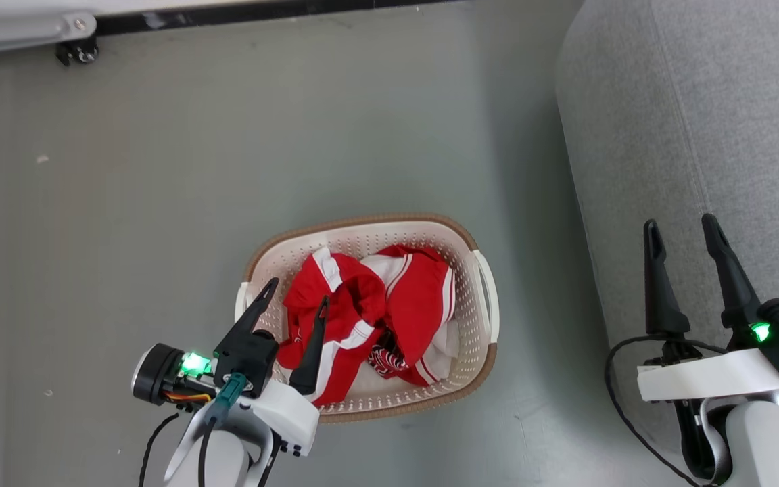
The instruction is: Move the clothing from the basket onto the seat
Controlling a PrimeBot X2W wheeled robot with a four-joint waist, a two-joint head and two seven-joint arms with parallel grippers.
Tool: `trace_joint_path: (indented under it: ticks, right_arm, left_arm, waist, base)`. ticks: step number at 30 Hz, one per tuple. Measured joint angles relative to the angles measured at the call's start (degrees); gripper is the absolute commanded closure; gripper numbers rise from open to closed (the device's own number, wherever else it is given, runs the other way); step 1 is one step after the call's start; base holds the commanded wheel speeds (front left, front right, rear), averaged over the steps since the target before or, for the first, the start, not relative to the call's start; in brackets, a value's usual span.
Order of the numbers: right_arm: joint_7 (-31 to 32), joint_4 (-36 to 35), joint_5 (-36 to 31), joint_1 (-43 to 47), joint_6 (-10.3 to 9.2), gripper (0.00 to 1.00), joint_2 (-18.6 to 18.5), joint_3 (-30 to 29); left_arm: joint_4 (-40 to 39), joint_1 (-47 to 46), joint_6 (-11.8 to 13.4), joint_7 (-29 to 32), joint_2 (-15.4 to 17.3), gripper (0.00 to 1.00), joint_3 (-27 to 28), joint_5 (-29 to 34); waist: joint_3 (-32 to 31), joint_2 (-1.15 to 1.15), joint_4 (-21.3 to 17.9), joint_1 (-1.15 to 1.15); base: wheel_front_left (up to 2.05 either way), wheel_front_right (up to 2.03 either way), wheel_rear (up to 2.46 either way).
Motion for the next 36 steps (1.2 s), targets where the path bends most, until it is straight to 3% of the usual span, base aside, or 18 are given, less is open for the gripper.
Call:
trace_joint_path:
  ticks: [21,36]
  right_arm:
    - [-0.5,-4.5,0.9,-4.3,0.0,0.0,0.0,-0.5]
    - [-0.6,-7.0,3.9,-8.4,0.0,0.0,0.0,0.7]
  left_arm:
    - [9.5,-10.2,-0.3,0.0,0.6,0.0,0.0,1.6]
    - [17.6,-18.8,-2.0,0.7,1.9,0.0,-2.2,4.7]
  waist:
    - [10.6,0.0,-3.0,0.0]
    - [18.1,0.0,-5.3,0.0]
  base:
    - [0.0,0.0,0.0]
    - [0.0,0.0,0.0]
